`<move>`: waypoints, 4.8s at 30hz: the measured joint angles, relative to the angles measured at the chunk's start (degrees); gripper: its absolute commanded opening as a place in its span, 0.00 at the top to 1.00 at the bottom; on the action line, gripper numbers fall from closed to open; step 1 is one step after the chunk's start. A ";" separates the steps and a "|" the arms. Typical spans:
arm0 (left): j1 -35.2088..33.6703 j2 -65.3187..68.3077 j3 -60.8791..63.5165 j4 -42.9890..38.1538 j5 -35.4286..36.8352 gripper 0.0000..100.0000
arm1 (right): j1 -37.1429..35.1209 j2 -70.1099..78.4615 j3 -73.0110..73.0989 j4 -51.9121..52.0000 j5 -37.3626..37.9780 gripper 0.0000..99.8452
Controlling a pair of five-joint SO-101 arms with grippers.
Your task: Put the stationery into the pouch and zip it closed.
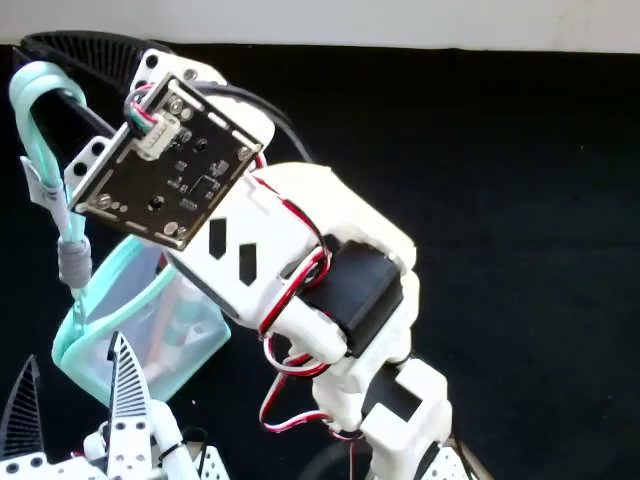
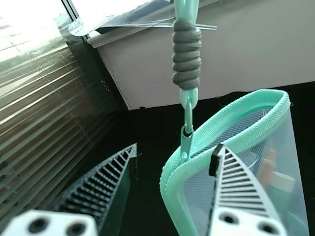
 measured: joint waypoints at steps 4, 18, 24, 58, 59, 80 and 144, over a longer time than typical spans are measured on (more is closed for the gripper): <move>0.00 0.00 2.02 0.00 0.00 0.74 | 0.44 0.00 0.00 0.26 0.00 0.99; -3.60 0.00 2.64 0.00 0.00 0.74 | 2.20 0.00 0.00 4.57 2.11 0.99; -3.60 0.00 5.71 0.00 0.00 0.74 | 4.84 0.00 0.00 4.92 3.34 0.99; -15.21 0.00 16.09 -2.90 -2.11 0.74 | 7.74 -0.18 0.00 14.24 7.30 0.99; -15.47 0.00 16.35 -2.99 -2.11 0.74 | 7.74 -0.18 0.00 14.24 7.30 0.99; -8.26 -4.57 3.16 -4.57 -2.20 0.77 | 6.15 -0.18 0.00 14.24 7.30 0.99; 53.27 -3.34 49.58 -7.47 -2.02 0.99 | 2.46 -0.18 0.00 -15.03 10.11 0.99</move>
